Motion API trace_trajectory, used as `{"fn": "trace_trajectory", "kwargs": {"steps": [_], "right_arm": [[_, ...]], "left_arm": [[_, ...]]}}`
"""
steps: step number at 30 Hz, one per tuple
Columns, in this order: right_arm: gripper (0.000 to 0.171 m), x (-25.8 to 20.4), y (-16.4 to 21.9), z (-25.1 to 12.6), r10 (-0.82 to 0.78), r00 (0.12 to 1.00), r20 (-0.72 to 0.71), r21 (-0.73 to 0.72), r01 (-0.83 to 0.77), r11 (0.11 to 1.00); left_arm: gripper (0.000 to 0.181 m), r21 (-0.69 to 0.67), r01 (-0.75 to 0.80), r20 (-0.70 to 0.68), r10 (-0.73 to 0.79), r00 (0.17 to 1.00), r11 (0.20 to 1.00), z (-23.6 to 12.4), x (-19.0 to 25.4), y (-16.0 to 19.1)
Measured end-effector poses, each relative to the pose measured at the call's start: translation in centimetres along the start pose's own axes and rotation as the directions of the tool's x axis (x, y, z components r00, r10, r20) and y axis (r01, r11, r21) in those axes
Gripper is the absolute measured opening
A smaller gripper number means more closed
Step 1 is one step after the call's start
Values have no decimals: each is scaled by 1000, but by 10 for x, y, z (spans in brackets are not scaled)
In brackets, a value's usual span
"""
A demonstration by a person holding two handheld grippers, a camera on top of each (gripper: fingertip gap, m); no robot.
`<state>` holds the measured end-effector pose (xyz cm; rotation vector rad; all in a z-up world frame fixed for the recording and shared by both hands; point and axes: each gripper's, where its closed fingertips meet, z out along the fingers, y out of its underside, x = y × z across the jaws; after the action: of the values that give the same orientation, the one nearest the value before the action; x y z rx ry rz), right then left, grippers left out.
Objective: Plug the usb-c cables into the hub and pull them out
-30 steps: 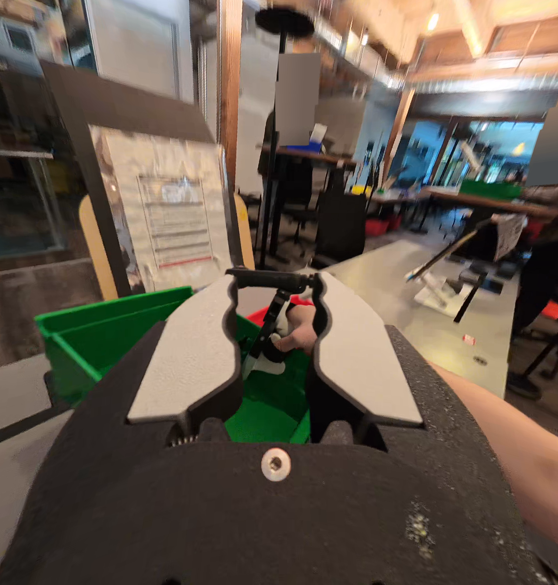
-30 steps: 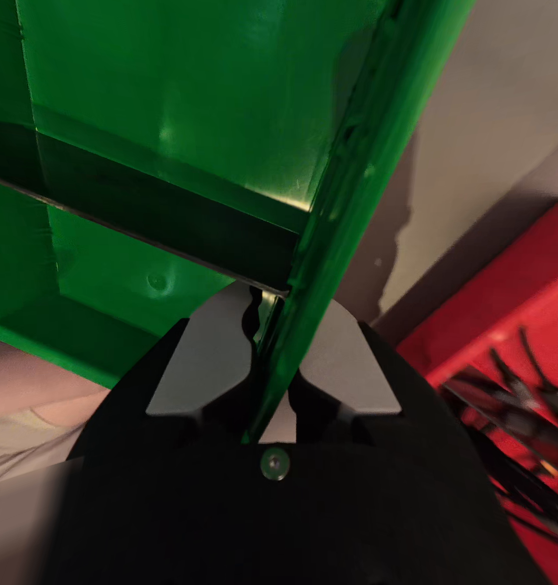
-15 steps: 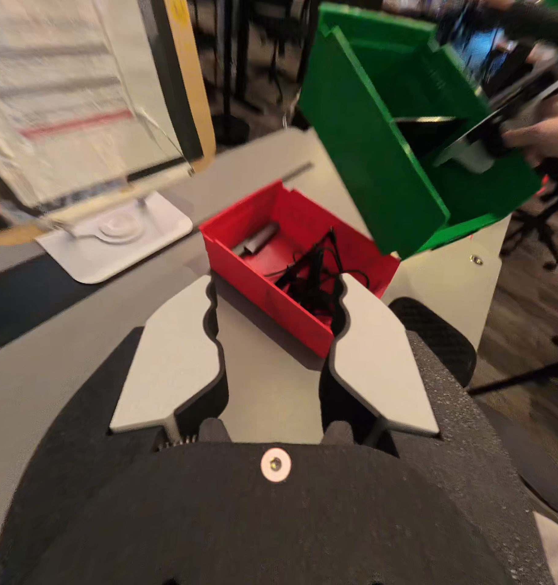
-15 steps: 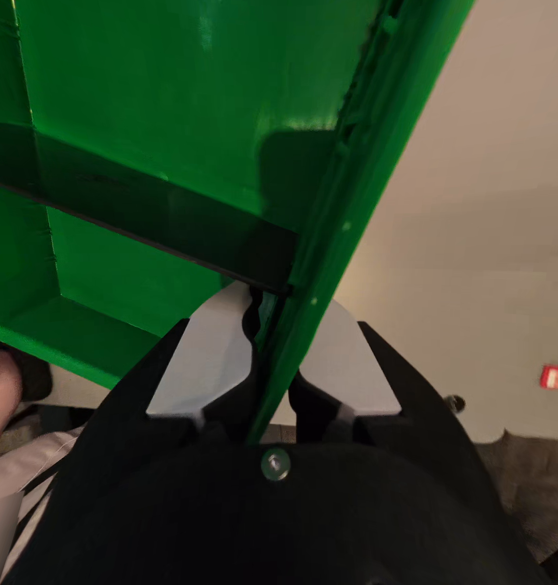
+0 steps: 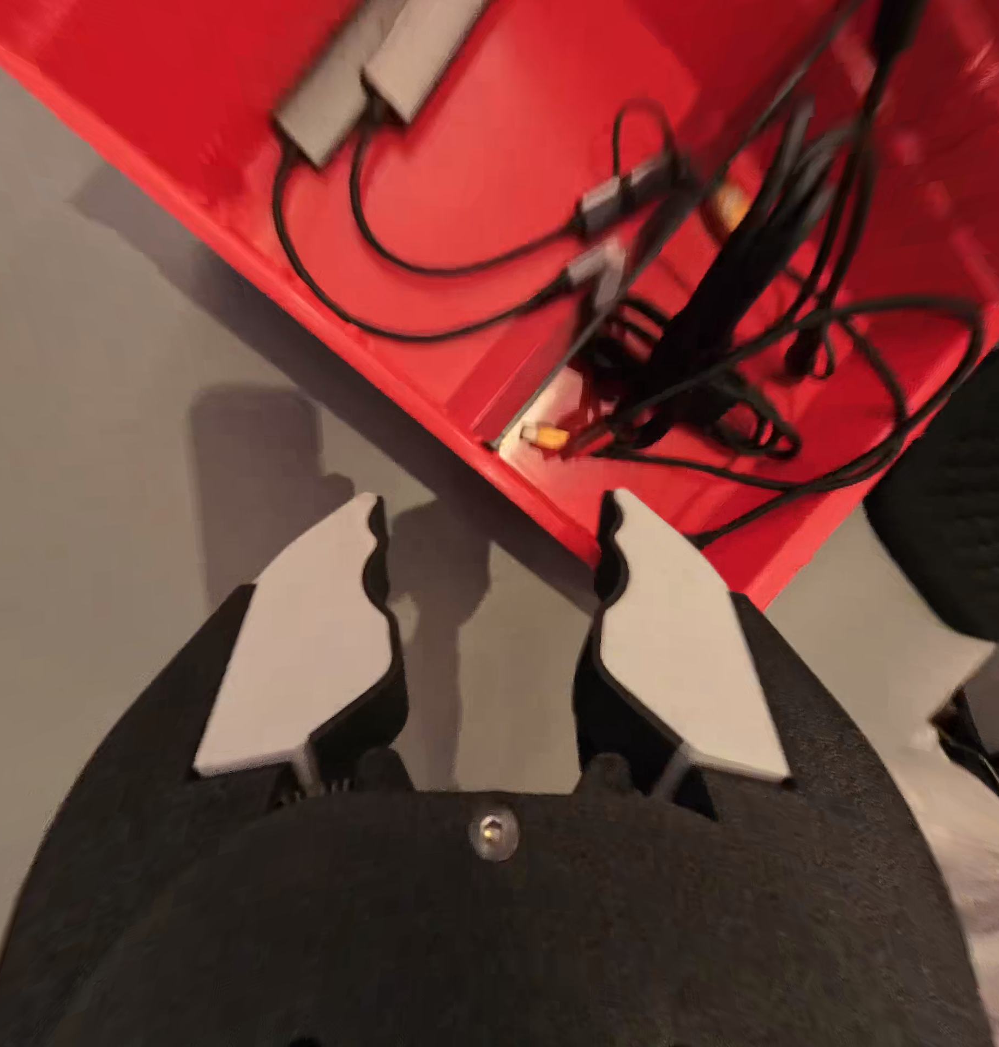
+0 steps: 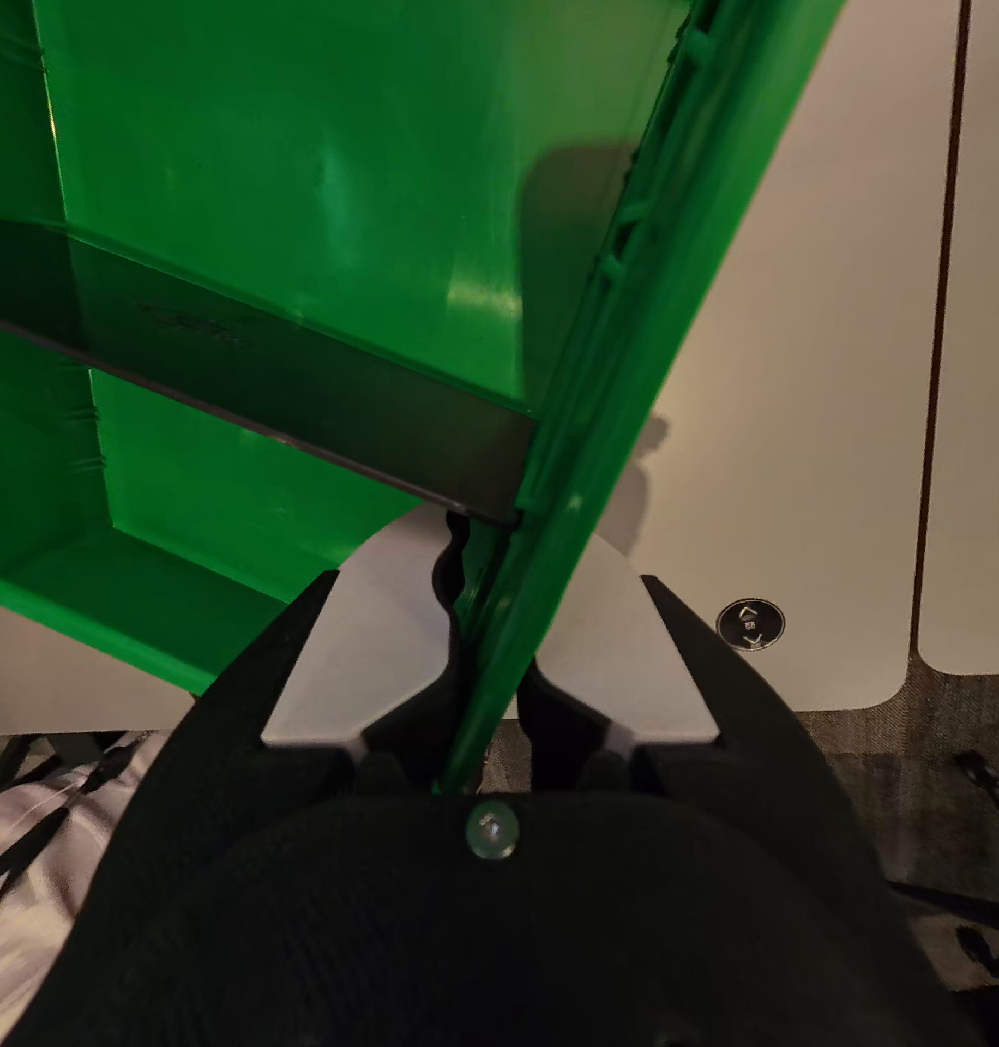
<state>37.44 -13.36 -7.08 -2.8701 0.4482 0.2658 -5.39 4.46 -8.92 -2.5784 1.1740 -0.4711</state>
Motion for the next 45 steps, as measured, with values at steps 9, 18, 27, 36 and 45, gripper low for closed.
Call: {"fn": "trace_trajectory", "kwargs": {"steps": [9, 18, 27, 36, 45], "right_arm": [[17, -10, -3, 16, -145, 987, -67, -36, 143, 989], [17, -69, -18, 46, -332, 941, -59, -94, 326, 941], [17, -97, -29, 66, -362, 932, -37, -137, 354, 925], [17, -105, -39, 82, -351, 936, -30, -165, 341, 925], [18, -103, -51, 94, -333, 943, 14, -161, 331, 930]], "left_arm": [[41, -118, 113, -210, -136, 968, 987, -11, -26, 25], [14, -44, 364, -175, -366, 914, 930, -60, -128, 79], [13, 80, 658, -139, -645, 751, 749, -123, -210, 188], [12, 58, 580, -68, -577, 814, 812, -138, -213, 222], [10, 51, 542, -17, -542, 840, 839, -147, -220, 239]]}}
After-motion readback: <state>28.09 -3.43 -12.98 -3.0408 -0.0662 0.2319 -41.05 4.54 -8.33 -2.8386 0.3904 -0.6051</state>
